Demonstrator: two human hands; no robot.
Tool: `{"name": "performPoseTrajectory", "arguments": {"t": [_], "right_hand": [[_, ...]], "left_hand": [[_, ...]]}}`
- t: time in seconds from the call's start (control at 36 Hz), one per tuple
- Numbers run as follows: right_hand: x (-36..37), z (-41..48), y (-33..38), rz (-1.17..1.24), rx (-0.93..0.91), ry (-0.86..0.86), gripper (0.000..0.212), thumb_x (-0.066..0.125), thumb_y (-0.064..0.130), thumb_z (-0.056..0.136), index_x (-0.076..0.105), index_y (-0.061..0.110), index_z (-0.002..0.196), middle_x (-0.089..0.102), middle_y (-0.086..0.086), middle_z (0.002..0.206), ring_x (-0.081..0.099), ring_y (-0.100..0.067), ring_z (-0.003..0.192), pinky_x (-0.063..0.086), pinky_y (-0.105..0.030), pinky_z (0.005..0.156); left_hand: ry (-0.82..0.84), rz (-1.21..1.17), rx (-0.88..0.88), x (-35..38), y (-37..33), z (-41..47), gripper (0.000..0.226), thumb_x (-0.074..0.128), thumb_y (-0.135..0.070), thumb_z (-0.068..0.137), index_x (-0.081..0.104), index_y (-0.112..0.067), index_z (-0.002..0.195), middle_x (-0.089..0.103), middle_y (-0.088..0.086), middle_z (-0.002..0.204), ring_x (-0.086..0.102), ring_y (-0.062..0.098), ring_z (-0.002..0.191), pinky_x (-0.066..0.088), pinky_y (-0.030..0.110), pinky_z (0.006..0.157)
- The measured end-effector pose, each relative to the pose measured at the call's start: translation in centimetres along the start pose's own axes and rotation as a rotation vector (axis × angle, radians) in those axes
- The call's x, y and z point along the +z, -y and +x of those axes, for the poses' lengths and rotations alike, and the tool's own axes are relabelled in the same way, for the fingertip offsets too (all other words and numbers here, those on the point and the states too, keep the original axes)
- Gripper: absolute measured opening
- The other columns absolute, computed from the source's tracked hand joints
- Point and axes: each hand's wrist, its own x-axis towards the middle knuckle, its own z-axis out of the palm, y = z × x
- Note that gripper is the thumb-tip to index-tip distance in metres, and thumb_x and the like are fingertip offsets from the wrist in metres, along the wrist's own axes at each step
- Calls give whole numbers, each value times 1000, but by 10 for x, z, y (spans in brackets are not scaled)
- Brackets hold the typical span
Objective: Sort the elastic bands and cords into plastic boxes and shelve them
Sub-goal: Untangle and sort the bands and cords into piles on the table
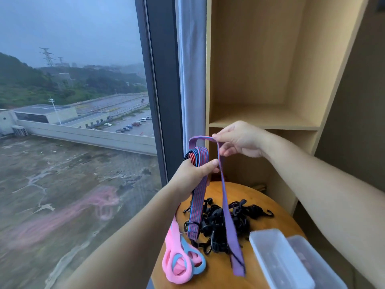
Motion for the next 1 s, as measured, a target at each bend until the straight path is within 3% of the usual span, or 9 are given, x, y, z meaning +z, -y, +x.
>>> {"name": "performPoseTrajectory", "arguments": {"t": [0.14, 0.25, 0.39, 0.5, 0.67, 0.75, 0.81, 0.89, 1.0], "right_hand": [[18, 0, 8, 43, -89, -141, 21, 69, -1, 86, 62, 0, 106, 66, -7, 59, 60, -9, 44, 42, -17, 39], [30, 6, 13, -60, -206, -285, 6, 70, 1, 85, 68, 4, 90, 59, -14, 60, 50, -9, 37, 36, -17, 36], [34, 13, 19, -12, -261, -428, 5, 67, -3, 85, 66, -4, 90, 56, -9, 56, 49, -6, 37, 38, -15, 40], [30, 21, 12, -29, -197, -500, 2, 65, -2, 86, 65, -1, 87, 57, -9, 59, 50, -8, 40, 39, -18, 43], [22, 24, -17, -270, -63, -315, 30, 51, -7, 86, 70, 14, 96, 63, -1, 78, 56, -8, 63, 42, -15, 54], [11, 12, -32, -295, -147, -18, 54, 61, 0, 78, 62, 31, 122, 63, 1, 123, 57, -3, 112, 46, -15, 88], [9, 2, -36, -281, -185, 210, 68, 71, 8, 68, 55, 43, 125, 58, 10, 134, 48, 2, 127, 40, -11, 96], [15, -4, -41, -265, -232, 358, 69, 76, 0, 68, 59, 42, 120, 63, 13, 126, 52, -3, 125, 42, -12, 97], [23, -8, -45, -209, -282, 253, 62, 82, -5, 71, 63, 30, 119, 69, 3, 116, 62, -9, 112, 50, -20, 93]], "left_hand": [[88, -70, 53, 10, 0, -2, 47, 72, -39, 83, 63, 2, 103, 72, -2, 73, 64, 9, 60, 51, 24, 58], [115, -23, 9, 9, 0, 0, 38, 83, -38, 64, 68, -9, 83, 71, 2, 75, 66, 19, 72, 54, 43, 79], [82, -107, -32, 5, 6, 1, 48, 89, -38, 57, 63, -9, 86, 61, 8, 76, 63, 25, 74, 52, 54, 85], [118, -143, -29, 3, 8, 0, 22, 80, -27, 61, 59, -22, 61, 52, 1, 59, 54, 19, 54, 49, 29, 56], [205, -287, -77, -5, -1, -8, 8, 60, -11, 67, 53, -12, 70, 49, 4, 57, 49, 19, 44, 43, 25, 47], [248, -293, -122, -10, -9, -11, 8, 55, -9, 71, 47, -11, 73, 43, 3, 56, 42, 18, 41, 39, 24, 45], [290, -262, -133, -12, -15, -13, 9, 54, -7, 73, 46, -11, 75, 40, 3, 55, 39, 16, 40, 37, 23, 44], [346, -223, -143, -15, -20, -17, 9, 55, -5, 74, 47, -10, 74, 40, 3, 54, 39, 15, 39, 36, 22, 43], [373, -213, -175, -18, -23, -24, 10, 54, -2, 74, 48, -9, 76, 41, 3, 52, 39, 14, 37, 35, 21, 41]]}}
